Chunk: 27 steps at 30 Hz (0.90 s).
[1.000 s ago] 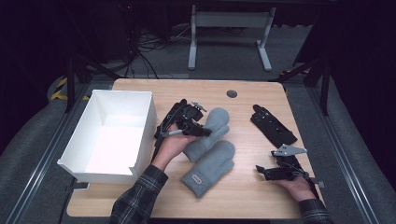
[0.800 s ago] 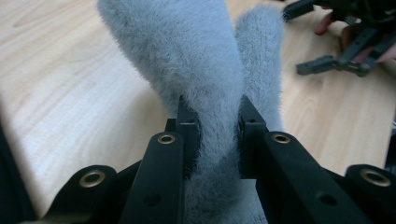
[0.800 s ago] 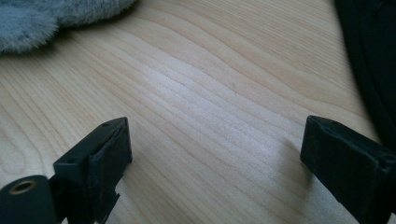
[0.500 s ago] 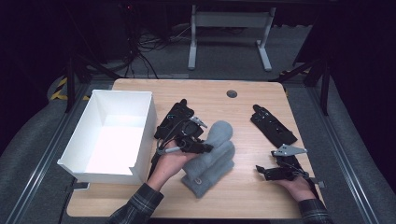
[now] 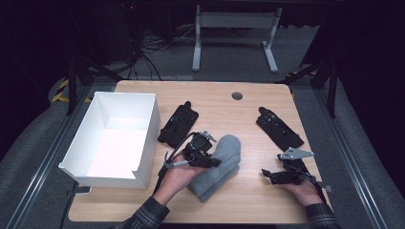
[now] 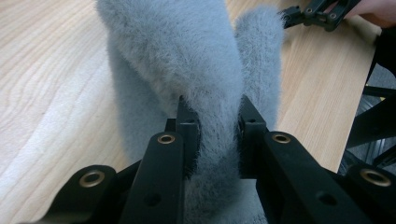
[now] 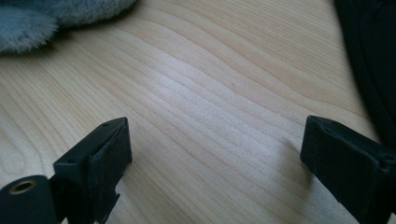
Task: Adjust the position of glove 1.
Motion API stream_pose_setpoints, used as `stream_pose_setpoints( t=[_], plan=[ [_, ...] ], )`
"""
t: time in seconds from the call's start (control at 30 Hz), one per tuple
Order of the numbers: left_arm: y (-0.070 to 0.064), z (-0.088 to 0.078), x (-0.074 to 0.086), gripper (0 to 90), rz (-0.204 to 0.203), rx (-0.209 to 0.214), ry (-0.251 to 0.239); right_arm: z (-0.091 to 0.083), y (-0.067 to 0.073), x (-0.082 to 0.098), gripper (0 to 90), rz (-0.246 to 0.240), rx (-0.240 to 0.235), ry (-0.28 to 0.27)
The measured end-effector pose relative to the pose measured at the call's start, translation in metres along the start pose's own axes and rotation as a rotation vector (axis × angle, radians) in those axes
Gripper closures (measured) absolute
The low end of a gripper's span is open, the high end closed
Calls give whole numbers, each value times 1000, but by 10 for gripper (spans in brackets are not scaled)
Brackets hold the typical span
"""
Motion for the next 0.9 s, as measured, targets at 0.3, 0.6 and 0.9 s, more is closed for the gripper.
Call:
stream_pose_setpoints(
  t=[0.3, 0.6, 0.9],
  plan=[
    [3, 13, 6, 726, 19, -7, 26, 0, 0, 0, 90, 1, 0, 0],
    [6, 5, 0, 438, 42, -37, -30, 0, 0, 0, 90, 0, 0, 0],
    [18, -2, -9, 195, 44, -65, -86, 0, 0, 0, 90, 1, 0, 0]
  ],
)
Point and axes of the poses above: each handheld gripper's, and its own axes: z roughly forward along the jaws, x roughly out of its underside, y roughly to its left, the point moved 10 cm from there along z, roughly forward along the jaws, and after that the axes turned 10 degrees about -z, right-handed, at the moved point
